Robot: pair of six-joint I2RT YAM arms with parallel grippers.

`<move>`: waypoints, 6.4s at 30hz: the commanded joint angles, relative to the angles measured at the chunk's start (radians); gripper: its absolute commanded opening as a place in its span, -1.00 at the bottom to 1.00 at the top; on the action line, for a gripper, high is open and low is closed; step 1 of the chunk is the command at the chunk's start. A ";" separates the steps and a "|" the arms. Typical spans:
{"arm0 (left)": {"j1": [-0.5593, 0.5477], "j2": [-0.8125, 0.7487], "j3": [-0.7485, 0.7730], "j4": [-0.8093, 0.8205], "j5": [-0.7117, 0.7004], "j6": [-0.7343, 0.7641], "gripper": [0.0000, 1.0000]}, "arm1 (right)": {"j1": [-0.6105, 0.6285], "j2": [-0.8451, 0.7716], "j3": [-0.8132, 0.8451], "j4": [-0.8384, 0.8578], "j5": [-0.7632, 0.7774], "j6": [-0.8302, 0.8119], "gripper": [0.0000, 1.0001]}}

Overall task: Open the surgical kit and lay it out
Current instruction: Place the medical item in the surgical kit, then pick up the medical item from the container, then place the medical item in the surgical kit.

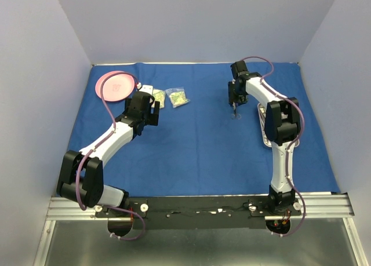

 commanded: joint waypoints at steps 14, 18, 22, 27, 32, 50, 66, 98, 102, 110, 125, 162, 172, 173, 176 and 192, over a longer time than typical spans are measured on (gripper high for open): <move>0.001 -0.023 0.034 -0.003 -0.008 0.004 0.98 | -0.248 -0.437 -0.325 0.044 -0.027 -0.190 -0.08; 0.001 -0.021 0.034 -0.001 -0.001 0.002 0.98 | -0.340 -0.447 -0.401 0.061 -0.048 -0.223 -0.13; 0.001 -0.024 0.034 0.000 -0.001 0.002 0.98 | -0.374 -0.448 -0.467 0.099 -0.059 -0.237 -0.18; 0.001 -0.029 0.038 -0.001 0.011 -0.001 0.98 | -0.414 -0.401 -0.472 0.104 -0.070 -0.256 -0.27; 0.001 -0.035 0.038 -0.003 0.009 0.001 0.98 | -0.415 -0.358 -0.464 0.105 -0.103 -0.277 -0.27; -0.011 -0.044 0.034 -0.001 0.012 0.004 0.98 | -0.414 -0.282 -0.480 0.093 -0.126 -0.308 -0.42; -0.011 -0.044 0.033 0.002 0.022 0.007 0.98 | -0.412 -0.279 -0.491 0.045 -0.174 -0.299 -0.52; -0.012 -0.055 0.030 0.005 0.025 0.013 0.98 | -0.346 -0.445 -0.563 0.030 0.036 -0.172 -0.95; -0.012 -0.050 0.028 0.005 0.025 0.014 0.98 | -0.345 -0.465 -0.558 0.010 0.056 -0.150 -0.97; -0.012 -0.043 0.031 0.003 0.025 0.013 0.98 | -0.345 -0.537 -0.564 -0.025 0.048 -0.070 -0.99; -0.012 -0.027 0.041 -0.006 0.026 0.008 0.98 | -0.067 -0.502 -0.408 0.050 -0.056 0.052 -0.99; -0.031 -0.009 0.038 -0.006 0.023 0.010 0.98 | 0.103 -0.028 -0.130 0.141 -0.056 0.148 -0.89; -0.031 -0.003 0.041 -0.009 0.022 0.011 0.98 | 0.103 0.015 -0.073 0.108 -0.047 0.116 -0.88; -0.031 -0.003 0.041 -0.008 0.022 0.011 0.98 | 0.103 0.015 -0.075 0.104 -0.047 0.116 -0.88; -0.031 -0.001 0.042 -0.011 0.022 0.011 0.98 | 0.105 0.009 -0.096 0.101 -0.050 0.123 -0.88; -0.031 0.005 0.045 -0.014 0.031 0.010 0.98 | 0.120 -0.059 -0.191 0.110 -0.037 0.125 -0.88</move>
